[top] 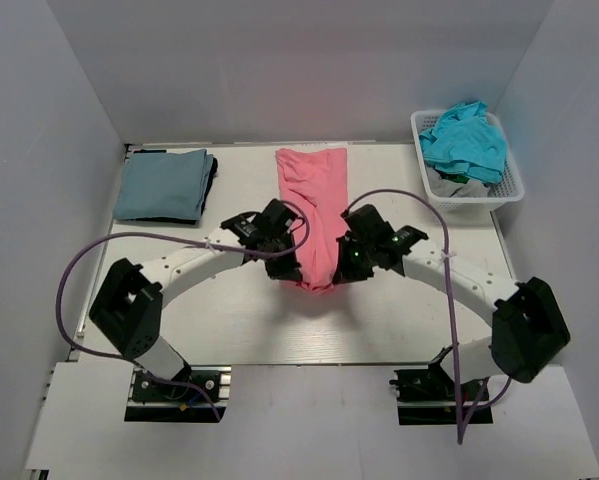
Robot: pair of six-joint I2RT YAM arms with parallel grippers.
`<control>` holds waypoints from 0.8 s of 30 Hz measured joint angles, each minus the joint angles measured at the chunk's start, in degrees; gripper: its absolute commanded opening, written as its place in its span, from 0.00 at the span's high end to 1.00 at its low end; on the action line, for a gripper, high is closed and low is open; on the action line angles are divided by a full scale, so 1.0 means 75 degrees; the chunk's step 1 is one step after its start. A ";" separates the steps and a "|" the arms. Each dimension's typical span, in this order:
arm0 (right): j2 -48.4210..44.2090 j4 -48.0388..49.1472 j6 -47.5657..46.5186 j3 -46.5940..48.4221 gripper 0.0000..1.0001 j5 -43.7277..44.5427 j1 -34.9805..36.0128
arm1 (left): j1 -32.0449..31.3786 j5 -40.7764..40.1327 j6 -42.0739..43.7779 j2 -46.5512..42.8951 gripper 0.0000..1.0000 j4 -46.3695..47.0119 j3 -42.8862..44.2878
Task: Fold and stack the t-shirts
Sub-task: Fold the folded rectangular tshirt in 1/3 of the way
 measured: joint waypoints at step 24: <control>0.3296 -0.0679 -0.0647 0.4234 1.00 0.0653 -0.1883 | 0.1883 -0.0618 0.1157 0.3273 1.00 -0.0615 0.4287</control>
